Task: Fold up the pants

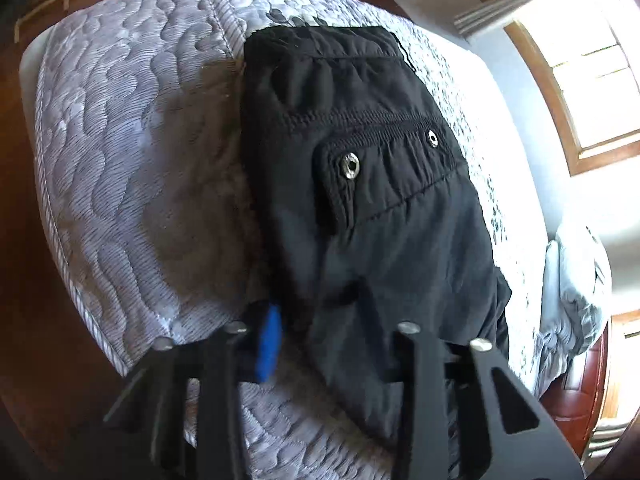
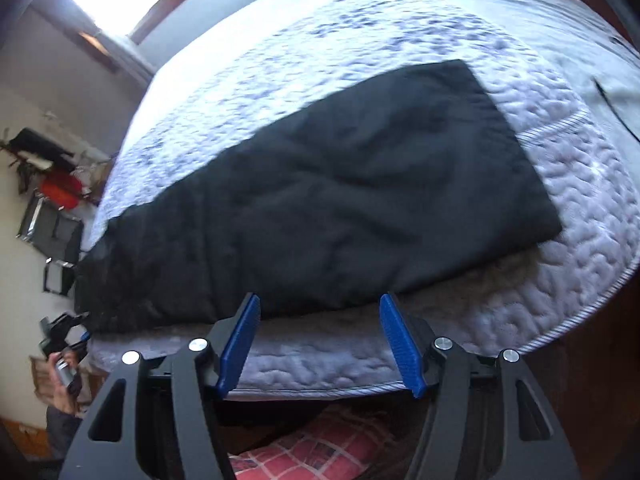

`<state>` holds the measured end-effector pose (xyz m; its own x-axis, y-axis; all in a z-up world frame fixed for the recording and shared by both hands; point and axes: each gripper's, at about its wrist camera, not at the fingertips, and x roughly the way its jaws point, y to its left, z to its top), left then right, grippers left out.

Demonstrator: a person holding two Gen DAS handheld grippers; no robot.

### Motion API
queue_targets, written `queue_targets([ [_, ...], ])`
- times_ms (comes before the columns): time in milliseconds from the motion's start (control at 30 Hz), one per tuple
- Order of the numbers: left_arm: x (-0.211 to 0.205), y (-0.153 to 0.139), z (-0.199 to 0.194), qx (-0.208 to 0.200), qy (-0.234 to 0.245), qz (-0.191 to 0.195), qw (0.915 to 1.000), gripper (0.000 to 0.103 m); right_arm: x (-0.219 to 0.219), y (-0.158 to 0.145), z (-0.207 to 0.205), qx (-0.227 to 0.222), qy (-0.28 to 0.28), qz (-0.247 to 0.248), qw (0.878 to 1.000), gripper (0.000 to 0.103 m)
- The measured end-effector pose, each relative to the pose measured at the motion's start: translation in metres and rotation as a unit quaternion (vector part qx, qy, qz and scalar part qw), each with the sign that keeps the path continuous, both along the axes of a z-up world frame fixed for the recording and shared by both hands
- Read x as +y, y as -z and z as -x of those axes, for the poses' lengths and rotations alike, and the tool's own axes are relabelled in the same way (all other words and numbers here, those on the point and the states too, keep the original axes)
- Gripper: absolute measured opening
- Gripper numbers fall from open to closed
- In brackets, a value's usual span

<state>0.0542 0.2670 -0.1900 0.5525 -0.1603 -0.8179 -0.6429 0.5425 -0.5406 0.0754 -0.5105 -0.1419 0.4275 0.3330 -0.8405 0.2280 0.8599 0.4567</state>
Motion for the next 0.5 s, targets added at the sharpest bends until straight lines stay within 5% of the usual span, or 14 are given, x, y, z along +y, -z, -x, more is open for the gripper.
queue_targets([
  [100,-0.001,-0.006,0.002,-0.016,-0.008,-0.005,0.9998,0.012,0.007,0.001,-0.004,-0.001,-0.019,0.007,1.000,0.060],
  [200,-0.005,-0.023,0.003,-0.056,0.000,-0.022,0.9982,0.009,0.011,0.003,-0.001,0.002,-0.030,0.007,1.000,0.060],
  [400,-0.011,-0.002,-0.002,-0.019,0.008,-0.067,0.9976,0.009,0.028,0.006,-0.005,-0.003,-0.050,-0.020,0.999,0.061],
  [500,-0.023,-0.010,-0.006,-0.011,0.027,-0.112,0.9933,0.011,0.047,0.008,-0.008,-0.005,-0.073,-0.087,0.994,0.061],
])
